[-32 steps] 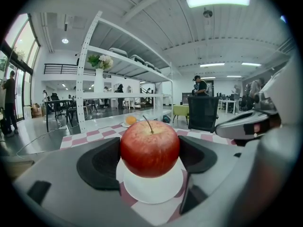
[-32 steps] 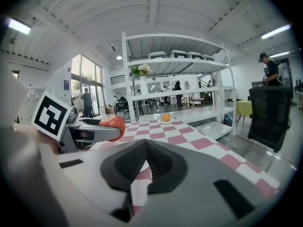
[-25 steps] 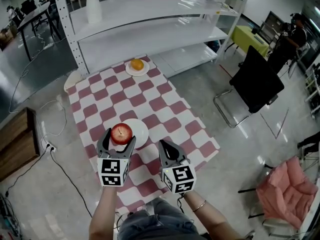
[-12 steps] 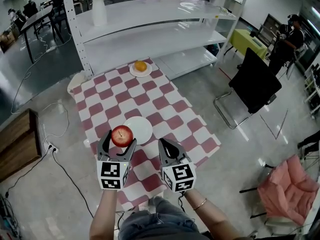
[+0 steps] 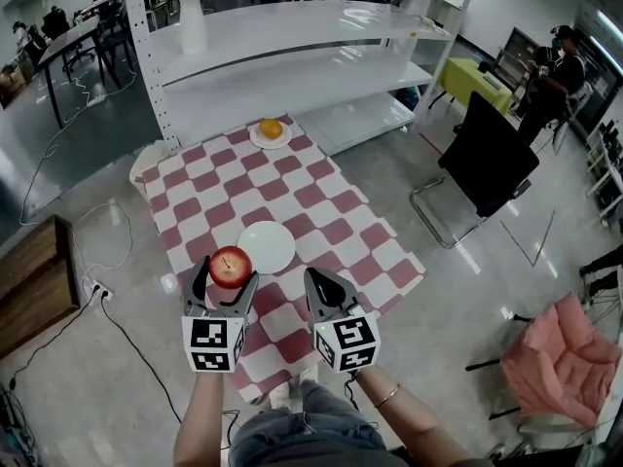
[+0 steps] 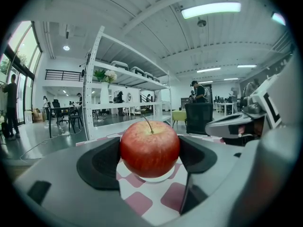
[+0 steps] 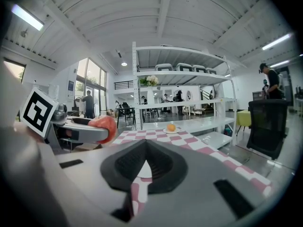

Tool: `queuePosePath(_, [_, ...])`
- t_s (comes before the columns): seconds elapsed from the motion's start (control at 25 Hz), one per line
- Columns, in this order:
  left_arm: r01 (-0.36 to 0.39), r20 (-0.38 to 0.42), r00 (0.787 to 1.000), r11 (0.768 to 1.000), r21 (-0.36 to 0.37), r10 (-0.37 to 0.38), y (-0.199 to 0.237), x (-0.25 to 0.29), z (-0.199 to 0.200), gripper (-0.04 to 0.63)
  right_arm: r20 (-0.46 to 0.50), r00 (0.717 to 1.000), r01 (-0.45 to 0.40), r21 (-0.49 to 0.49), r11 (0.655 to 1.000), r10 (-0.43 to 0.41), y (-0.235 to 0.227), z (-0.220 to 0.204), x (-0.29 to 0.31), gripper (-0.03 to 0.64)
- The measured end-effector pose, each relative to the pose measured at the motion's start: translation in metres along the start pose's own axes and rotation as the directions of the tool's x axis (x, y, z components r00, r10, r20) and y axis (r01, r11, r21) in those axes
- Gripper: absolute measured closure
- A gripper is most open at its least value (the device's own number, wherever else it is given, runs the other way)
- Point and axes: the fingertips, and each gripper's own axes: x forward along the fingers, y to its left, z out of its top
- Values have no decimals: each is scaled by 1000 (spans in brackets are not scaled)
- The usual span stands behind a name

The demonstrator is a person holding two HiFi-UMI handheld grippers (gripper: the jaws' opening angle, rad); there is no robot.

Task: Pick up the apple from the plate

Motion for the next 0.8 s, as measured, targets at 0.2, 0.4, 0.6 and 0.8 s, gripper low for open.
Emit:
queuePosePath(0.2, [5, 8, 1000, 1000, 1, -5, -4, -13, 3, 219, 1, 1000, 4, 1, 1000, -4, 3, 3, -12, 607])
queuePosePath(0.4, [10, 19, 1000, 1000, 5, -10, -9, -25, 6, 219, 13, 1000, 8, -11, 1000, -7, 9, 7, -23, 609])
queuePosePath(0.6, [16, 28, 999, 1000, 8, -17, -12, -32, 9, 219, 22, 1000, 8, -22, 1000, -7, 15, 8, -29, 609])
queuePosePath(0.8, [21, 41, 999, 1000, 8, -22, -13, -39, 12, 219, 36, 999, 9, -35, 999, -8, 20, 11, -33, 609])
